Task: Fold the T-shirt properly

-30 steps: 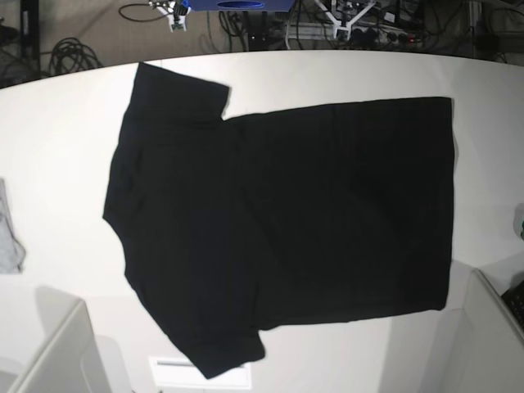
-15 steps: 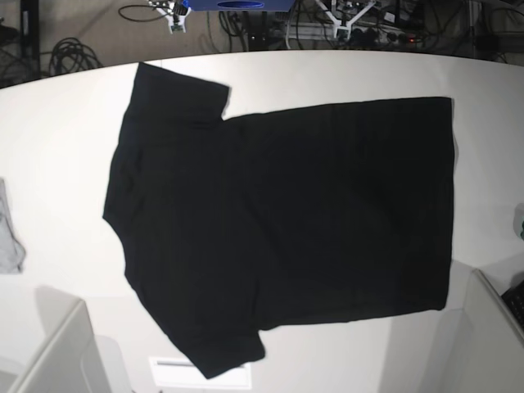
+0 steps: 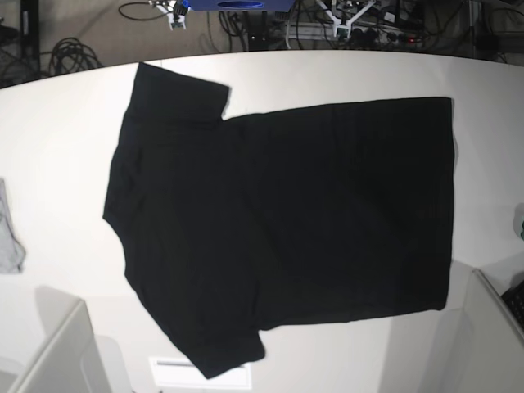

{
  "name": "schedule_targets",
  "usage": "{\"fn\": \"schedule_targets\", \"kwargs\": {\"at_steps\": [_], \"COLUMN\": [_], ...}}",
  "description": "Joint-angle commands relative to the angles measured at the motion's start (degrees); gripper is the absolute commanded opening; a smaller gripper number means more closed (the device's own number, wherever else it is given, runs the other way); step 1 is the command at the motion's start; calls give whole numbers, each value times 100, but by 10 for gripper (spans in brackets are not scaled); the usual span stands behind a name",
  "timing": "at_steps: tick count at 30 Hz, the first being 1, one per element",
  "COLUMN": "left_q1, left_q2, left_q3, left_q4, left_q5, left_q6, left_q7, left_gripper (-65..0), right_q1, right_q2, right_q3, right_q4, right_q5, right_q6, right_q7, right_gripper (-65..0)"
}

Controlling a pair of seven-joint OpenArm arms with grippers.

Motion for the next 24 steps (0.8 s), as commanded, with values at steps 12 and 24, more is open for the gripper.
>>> {"fn": "schedule_targets", "kwargs": {"at_steps": [12, 24], "left_q1": [554, 2268], "left_q2": [-15, -401], "left_q3": [10, 71], "left_q4": [707, 3345], "left_q5": [1, 1], "left_q6": [19, 19], "left_q7": [-32, -32], "left_gripper": [-650, -650], "right_q1": [-158, -2092], "right_q2": [184, 272], "right_q3": [38, 1032], "right_q4": [89, 2999], "right_q5": [23, 5], "right_q6": [-73, -73], "right_q7": [-6, -58], "right_gripper": [-650, -650]}}
